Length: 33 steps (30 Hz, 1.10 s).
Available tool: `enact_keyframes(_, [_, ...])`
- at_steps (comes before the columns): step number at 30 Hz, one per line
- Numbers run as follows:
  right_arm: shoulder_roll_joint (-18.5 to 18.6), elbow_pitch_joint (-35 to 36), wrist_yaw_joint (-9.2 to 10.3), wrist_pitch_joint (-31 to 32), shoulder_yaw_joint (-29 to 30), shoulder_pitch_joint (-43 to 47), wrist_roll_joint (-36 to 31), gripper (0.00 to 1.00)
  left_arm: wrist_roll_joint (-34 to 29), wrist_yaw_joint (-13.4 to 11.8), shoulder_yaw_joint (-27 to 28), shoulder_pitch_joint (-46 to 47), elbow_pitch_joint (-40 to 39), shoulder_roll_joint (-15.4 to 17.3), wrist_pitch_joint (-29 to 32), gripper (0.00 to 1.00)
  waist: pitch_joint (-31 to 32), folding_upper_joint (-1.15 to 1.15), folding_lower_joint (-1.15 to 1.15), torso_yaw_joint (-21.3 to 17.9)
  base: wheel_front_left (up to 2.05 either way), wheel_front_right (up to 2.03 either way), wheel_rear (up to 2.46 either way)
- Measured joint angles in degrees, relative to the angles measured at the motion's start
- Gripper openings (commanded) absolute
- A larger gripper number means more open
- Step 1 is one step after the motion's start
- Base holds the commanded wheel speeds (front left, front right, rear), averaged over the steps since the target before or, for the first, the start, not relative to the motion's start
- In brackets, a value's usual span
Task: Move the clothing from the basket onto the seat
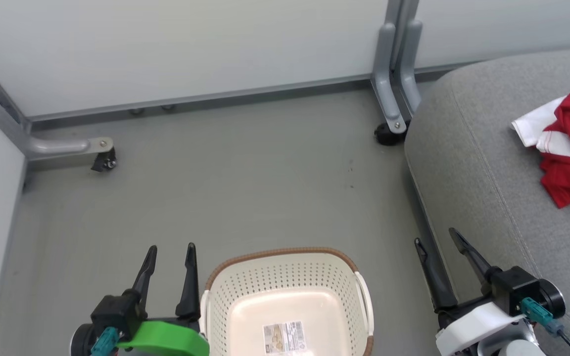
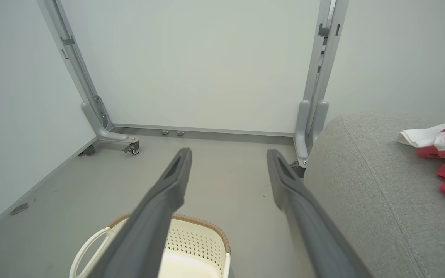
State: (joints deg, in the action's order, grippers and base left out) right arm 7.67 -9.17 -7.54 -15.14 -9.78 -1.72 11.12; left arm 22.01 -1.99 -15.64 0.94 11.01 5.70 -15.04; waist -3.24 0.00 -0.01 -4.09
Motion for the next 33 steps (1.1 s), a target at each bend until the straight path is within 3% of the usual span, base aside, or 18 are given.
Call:
enact_keyframes(8, [-0.64,4.56,0.01,0.0,2.94,5.99,-1.99,1.0,-7.59,3.49,6.27,-8.43,-6.36,-1.86,-0.01,1.0,6.38,0.0,0.0,3.69,0.0,0.0,0.0])
enact_keyframes(14, [-1.34,6.86,0.0,0.0,5.13,9.71,-3.19,1.0,-9.85,4.95,8.71,-14.21,-8.26,-2.53,-0.01,1.0,9.36,0.0,0.0,4.51,0.0,0.0,0.0])
enact_keyframes(33, [-2.31,7.25,0.0,0.01,6.9,12.07,-3.67,1.0,-11.6,5.86,9.6,-15.62,-7.64,-2.78,-0.01,1.0,10.64,0.0,0.0,3.61,0.0,0.0,0.0])
